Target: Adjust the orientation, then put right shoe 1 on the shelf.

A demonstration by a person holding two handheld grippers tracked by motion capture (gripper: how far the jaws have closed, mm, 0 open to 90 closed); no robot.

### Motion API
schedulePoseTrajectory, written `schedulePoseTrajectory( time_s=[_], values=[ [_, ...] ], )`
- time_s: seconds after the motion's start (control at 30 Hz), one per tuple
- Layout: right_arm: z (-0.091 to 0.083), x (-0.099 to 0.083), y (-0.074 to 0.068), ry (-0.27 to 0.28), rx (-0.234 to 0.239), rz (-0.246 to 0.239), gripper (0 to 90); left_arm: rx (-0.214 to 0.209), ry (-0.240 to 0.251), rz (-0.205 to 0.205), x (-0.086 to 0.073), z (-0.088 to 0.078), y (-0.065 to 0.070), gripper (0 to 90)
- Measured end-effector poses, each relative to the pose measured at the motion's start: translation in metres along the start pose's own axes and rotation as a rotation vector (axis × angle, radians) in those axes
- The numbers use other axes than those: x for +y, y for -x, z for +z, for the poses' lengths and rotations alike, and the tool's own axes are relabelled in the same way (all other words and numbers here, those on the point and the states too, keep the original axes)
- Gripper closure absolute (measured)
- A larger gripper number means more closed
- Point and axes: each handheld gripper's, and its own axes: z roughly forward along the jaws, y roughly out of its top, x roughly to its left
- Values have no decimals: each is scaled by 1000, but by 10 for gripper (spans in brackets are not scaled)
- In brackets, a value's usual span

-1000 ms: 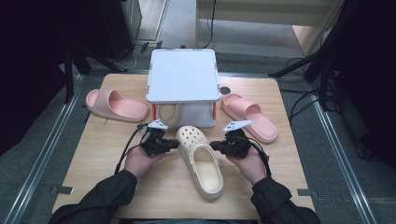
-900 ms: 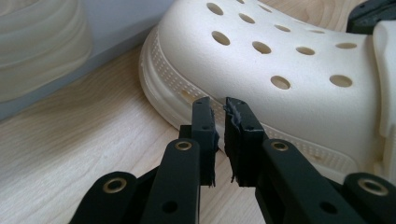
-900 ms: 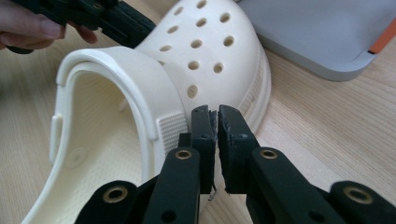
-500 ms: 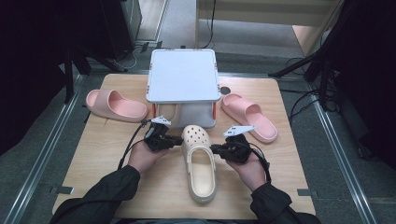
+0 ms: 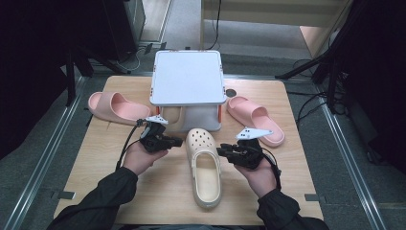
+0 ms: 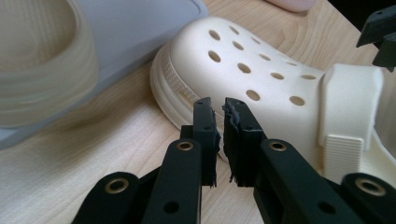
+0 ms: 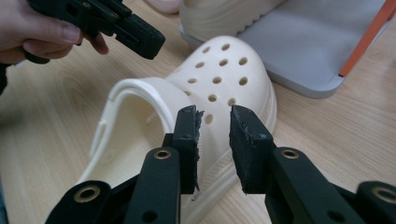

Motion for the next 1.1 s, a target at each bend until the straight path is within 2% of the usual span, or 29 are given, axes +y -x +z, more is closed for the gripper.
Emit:
schedulePoseTrajectory(
  time_s=[0.1,0.27,0.5,0.67,0.8,1.0,1.1],
  values=[
    [-5,-1,-4,12,2,6,728,4,-1,2,2,-8,-1,827],
    [-8,-5,-11,1,3,26,725,-5,0,-3,5,-19,-2,839],
    [-9,-8,-18,-3,13,19,691,-3,12,-12,15,-37,-7,865],
    [-9,-13,-23,-8,20,43,618,0,27,3,27,-52,-7,866],
    [-5,-16,-27,-16,13,38,580,-2,37,0,38,-64,-8,881],
    [-2,-20,-26,-20,3,69,565,9,41,5,54,-75,-10,877],
    [0,-21,-26,-29,-6,81,559,18,39,22,70,-79,-11,875]
  ],
)
